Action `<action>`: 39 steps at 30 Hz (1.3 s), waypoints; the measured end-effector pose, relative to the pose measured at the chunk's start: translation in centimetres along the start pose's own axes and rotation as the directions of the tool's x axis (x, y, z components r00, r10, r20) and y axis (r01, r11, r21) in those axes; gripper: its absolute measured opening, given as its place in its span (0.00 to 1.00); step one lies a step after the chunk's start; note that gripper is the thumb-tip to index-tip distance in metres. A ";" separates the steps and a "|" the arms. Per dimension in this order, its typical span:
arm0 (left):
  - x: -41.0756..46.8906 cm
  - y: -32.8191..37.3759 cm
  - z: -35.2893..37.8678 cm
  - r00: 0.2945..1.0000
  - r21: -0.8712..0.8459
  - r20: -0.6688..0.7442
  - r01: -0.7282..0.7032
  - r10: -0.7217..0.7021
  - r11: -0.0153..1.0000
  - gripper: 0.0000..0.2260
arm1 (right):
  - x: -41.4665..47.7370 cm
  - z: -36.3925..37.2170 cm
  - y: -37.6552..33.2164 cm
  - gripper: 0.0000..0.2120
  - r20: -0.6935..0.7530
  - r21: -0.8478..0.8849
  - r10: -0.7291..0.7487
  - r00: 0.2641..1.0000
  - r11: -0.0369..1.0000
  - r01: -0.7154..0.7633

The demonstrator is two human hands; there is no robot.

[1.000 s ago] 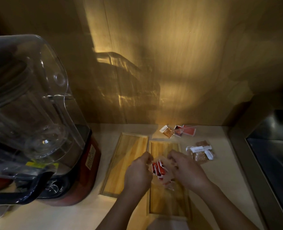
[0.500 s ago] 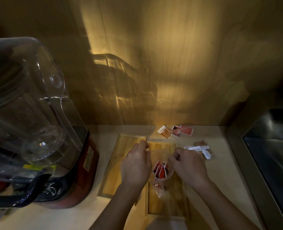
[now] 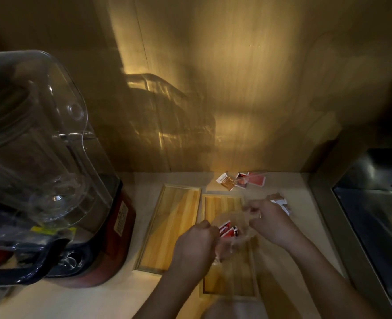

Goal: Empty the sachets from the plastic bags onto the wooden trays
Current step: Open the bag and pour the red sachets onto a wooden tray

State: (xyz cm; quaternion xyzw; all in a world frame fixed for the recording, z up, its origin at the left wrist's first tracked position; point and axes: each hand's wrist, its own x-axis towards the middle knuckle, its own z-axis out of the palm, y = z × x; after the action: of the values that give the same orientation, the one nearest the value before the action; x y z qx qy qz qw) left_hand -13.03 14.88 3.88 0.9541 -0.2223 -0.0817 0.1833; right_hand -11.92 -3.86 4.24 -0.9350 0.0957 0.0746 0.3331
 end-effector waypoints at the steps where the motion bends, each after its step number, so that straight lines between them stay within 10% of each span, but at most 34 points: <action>1: 0.1 -0.3 -0.2 0.999 0.002 -0.033 -0.002 0.002 1.000 0.08 | 0.1 -0.2 0.1 0.12 -0.013 -0.050 -0.005 1.000 0.999 0.004; 6: 0.3 -1.6 -1.8 0.991 -0.054 -0.119 -0.064 0.057 0.996 0.08 | -0.2 -2.0 0.6 0.16 -0.006 0.064 -0.081 0.997 0.995 0.081; 18: 1.9 -2.7 -5.0 0.941 -0.499 0.318 0.063 0.115 0.864 0.06 | -0.2 -4.3 0.7 0.13 0.410 0.170 -0.047 0.911 0.985 -0.026; 26: 4.7 -3.6 -0.7 0.990 -0.645 0.105 0.137 -0.090 0.752 0.05 | 2.5 -0.8 2.0 0.11 0.136 0.329 0.070 0.988 0.938 -0.112; 32: 4.9 -3.2 2.1 0.957 -0.642 -0.026 0.205 -0.288 0.738 0.25 | 2.6 2.4 2.9 0.08 -0.002 0.568 0.153 0.988 0.813 -0.125; 39: 1.1 -2.9 7.4 0.987 -0.517 0.053 0.158 -0.152 0.841 0.40 | -0.2 6.7 5.7 0.33 0.078 0.562 0.061 0.995 0.822 -0.094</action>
State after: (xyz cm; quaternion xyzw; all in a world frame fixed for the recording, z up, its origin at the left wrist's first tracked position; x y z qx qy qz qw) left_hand -12.66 14.54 -4.12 0.8836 -0.1151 -0.1580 0.4256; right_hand -13.95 -3.89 -4.32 -0.7876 0.1418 0.0829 0.5939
